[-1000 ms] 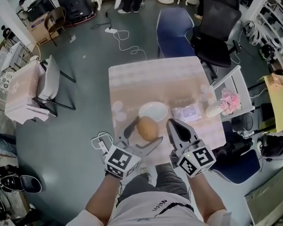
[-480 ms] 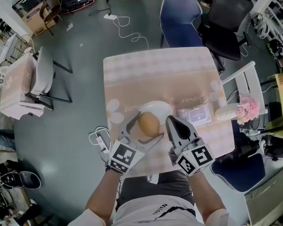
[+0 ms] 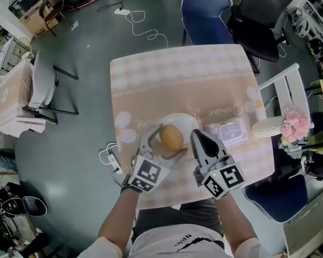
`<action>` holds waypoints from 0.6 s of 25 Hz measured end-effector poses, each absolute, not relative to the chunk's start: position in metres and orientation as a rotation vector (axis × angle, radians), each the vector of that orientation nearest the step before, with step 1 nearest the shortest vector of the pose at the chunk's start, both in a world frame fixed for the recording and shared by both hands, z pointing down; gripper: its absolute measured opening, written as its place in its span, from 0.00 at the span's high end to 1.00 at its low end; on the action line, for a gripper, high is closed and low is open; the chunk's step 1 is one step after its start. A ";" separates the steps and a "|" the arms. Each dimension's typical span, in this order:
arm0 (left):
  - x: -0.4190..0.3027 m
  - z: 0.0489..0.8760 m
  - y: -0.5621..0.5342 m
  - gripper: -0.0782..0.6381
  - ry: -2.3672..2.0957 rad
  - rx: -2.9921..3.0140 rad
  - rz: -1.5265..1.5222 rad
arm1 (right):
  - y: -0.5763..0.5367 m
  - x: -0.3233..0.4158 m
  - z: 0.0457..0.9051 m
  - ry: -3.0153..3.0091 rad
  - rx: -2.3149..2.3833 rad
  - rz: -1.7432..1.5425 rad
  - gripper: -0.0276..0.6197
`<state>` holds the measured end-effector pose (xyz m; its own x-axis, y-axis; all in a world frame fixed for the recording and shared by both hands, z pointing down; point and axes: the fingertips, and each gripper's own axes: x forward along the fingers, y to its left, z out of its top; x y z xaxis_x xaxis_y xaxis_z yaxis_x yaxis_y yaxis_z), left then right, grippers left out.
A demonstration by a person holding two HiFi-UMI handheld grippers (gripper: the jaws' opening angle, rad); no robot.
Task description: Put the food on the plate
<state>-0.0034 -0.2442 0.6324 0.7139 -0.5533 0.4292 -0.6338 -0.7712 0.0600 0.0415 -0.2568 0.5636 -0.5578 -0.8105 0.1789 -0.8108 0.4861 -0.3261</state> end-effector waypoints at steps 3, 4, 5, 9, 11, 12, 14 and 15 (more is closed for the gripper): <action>-0.002 0.648 -0.248 0.27 -0.944 2.721 0.624 | -0.261 0.041 0.573 -2.704 1.474 0.597 0.93; -0.002 0.653 -0.249 0.28 -0.941 2.724 0.639 | -0.262 0.041 0.576 -2.704 1.471 0.596 0.93; -0.001 0.657 -0.251 0.28 -0.940 2.727 0.655 | -0.264 0.040 0.578 -2.705 1.468 0.595 0.93; 0.000 0.672 -0.258 0.28 -0.936 2.738 0.719 | -0.269 0.039 0.587 -2.710 1.460 0.593 0.93; 0.002 0.679 -0.260 0.28 -0.935 2.743 0.753 | -0.270 0.039 0.591 -2.710 1.461 0.600 0.93; 0.002 0.683 -0.260 0.28 -0.934 2.747 0.774 | -0.270 0.040 0.594 -2.709 1.461 0.604 0.93; 0.003 0.689 -0.261 0.28 -0.932 2.754 0.818 | -0.270 0.041 0.597 -2.706 1.463 0.610 0.93; 0.004 0.692 -0.261 0.28 -0.929 2.756 0.838 | -0.271 0.042 0.599 -2.704 1.464 0.613 0.93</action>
